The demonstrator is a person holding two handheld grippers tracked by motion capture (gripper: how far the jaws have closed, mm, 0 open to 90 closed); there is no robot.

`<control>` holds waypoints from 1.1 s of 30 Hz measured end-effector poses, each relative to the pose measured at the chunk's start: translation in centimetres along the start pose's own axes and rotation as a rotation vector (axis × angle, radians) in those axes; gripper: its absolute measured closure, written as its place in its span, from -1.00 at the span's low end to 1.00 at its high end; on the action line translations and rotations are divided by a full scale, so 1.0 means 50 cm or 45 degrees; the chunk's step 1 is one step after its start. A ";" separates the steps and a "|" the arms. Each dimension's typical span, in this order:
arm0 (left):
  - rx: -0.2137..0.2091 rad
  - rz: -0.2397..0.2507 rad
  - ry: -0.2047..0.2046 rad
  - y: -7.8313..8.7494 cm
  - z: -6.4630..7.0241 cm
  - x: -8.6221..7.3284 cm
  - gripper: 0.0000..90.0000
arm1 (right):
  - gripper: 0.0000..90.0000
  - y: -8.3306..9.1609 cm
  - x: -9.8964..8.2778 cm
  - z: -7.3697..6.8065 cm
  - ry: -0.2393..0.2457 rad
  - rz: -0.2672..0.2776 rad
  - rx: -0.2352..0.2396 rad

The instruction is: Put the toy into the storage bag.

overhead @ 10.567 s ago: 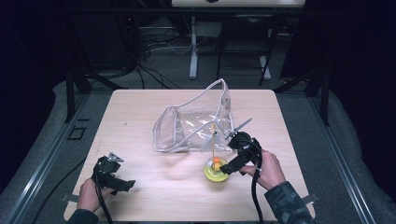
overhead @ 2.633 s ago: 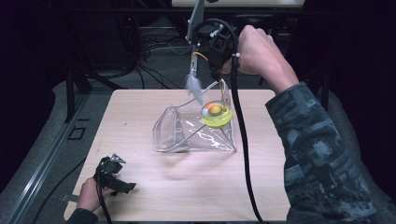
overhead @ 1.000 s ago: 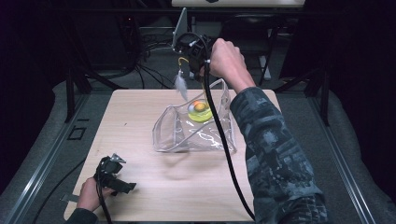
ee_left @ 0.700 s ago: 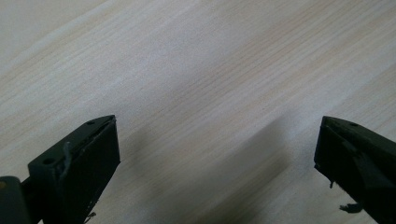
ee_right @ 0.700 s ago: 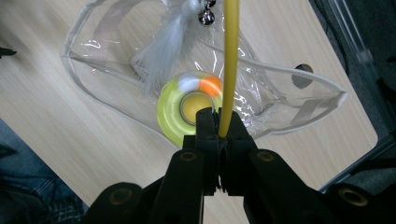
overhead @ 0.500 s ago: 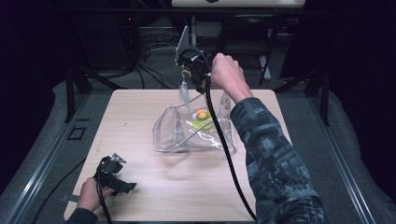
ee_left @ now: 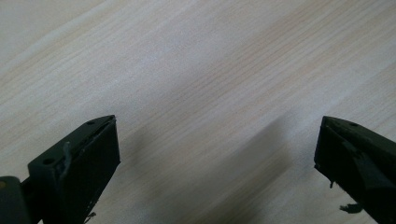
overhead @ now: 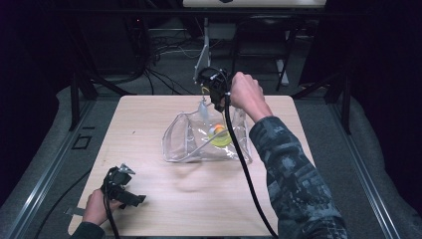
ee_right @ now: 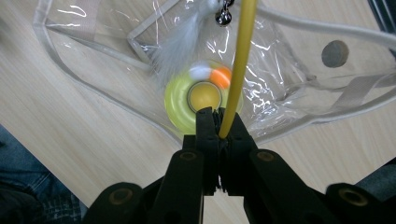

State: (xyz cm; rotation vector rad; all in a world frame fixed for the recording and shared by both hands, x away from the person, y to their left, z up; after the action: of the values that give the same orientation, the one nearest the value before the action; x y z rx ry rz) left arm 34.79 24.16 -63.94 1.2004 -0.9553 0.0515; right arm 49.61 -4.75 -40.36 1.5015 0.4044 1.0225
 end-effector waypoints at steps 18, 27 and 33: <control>-0.001 -0.007 -0.004 -0.001 0.001 -0.001 -1.00 | 0.95 -0.068 -0.048 -0.004 -0.047 -0.083 -0.001; 0.001 0.000 -0.001 -0.001 0.000 0.000 -1.00 | 0.94 -0.083 -0.059 -0.003 -0.050 -0.094 -0.005; -0.001 0.001 -0.002 0.000 0.000 0.001 -1.00 | 0.94 -0.091 -0.065 -0.004 -0.068 -0.129 -0.011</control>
State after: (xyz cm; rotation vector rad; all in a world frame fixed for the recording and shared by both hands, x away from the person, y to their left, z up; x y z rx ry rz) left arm 34.82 24.12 -63.93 1.1999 -0.9571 0.0506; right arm 49.02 -6.06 -45.76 1.4828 0.4330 0.9016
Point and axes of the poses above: each handheld gripper's, and its own axes: y roughly backward along the jaws, x roughly out of its top, z roughly to its right, the point moved 9 cm from there along -y, roughly forward along the jaws, and after that the axes turned 15 degrees about z, right-handed, at the moved point
